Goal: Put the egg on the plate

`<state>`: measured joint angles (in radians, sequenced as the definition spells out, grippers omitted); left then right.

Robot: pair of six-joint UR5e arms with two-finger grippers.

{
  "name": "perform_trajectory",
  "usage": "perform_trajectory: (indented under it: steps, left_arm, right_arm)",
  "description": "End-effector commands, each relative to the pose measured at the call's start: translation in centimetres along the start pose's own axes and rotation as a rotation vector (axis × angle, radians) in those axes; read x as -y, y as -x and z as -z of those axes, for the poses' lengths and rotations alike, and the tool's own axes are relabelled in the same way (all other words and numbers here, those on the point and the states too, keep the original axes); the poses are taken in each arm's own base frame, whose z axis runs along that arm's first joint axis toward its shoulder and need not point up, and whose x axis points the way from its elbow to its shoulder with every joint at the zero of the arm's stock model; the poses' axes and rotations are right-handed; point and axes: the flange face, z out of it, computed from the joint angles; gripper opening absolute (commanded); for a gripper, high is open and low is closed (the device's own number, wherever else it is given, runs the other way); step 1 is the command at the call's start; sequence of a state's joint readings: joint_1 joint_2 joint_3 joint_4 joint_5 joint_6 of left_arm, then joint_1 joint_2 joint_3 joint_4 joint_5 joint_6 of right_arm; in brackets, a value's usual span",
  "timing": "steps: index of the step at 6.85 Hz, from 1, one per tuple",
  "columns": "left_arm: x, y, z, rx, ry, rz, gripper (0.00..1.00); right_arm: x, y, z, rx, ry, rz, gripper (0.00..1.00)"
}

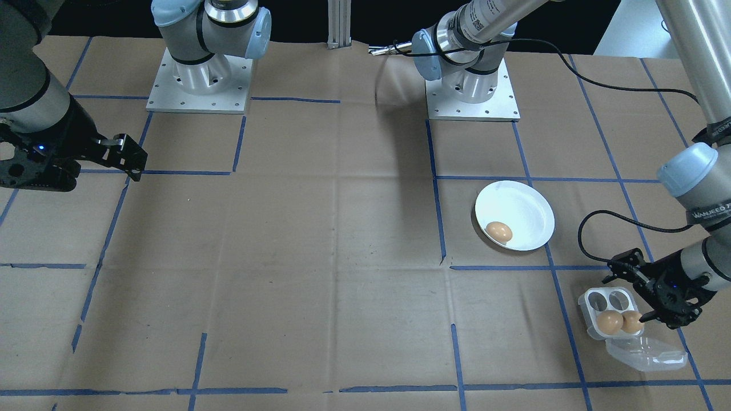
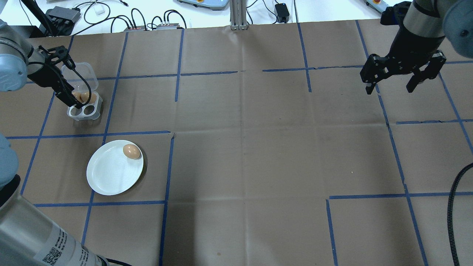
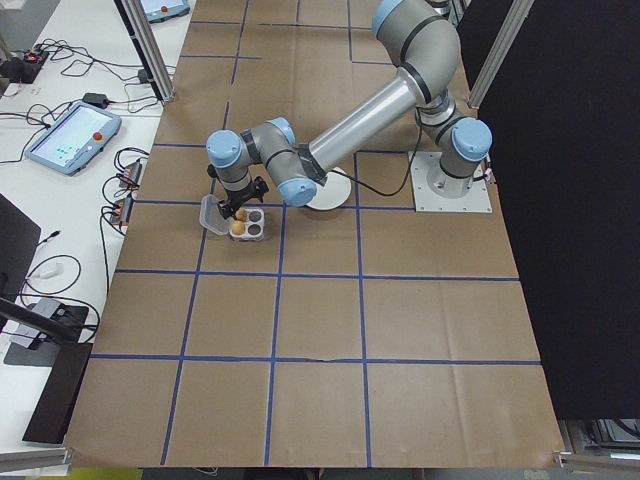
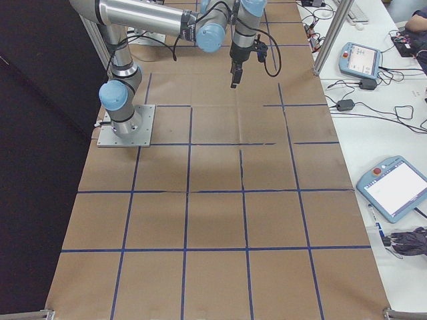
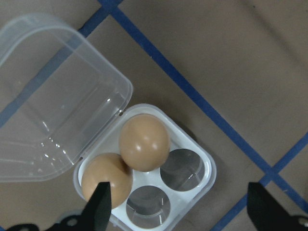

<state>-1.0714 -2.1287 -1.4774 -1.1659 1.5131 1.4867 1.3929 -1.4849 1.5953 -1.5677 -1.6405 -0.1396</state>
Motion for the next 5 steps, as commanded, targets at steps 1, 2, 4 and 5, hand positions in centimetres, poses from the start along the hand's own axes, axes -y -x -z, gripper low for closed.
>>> perform_trajectory:
  steps: [1,2,4,5]
  left_arm:
    - [-0.4,0.6,-0.2,0.020,0.020,-0.087,0.99]
    - [-0.4,0.9,-0.6,0.037,0.021,-0.125,0.99]
    - [-0.5,1.3,-1.3,0.029,0.019,-0.166,0.99]
    - [-0.7,1.4,-1.7,0.024,0.021,-0.217,0.99]
  right_arm:
    - [0.0,0.0,0.0,0.001,0.000,0.000,1.00]
    - [0.0,0.0,0.0,0.001,0.000,0.000,1.00]
    - [0.0,0.0,0.0,0.001,0.000,0.000,1.00]
    - [0.0,0.0,0.0,0.001,0.000,0.000,1.00]
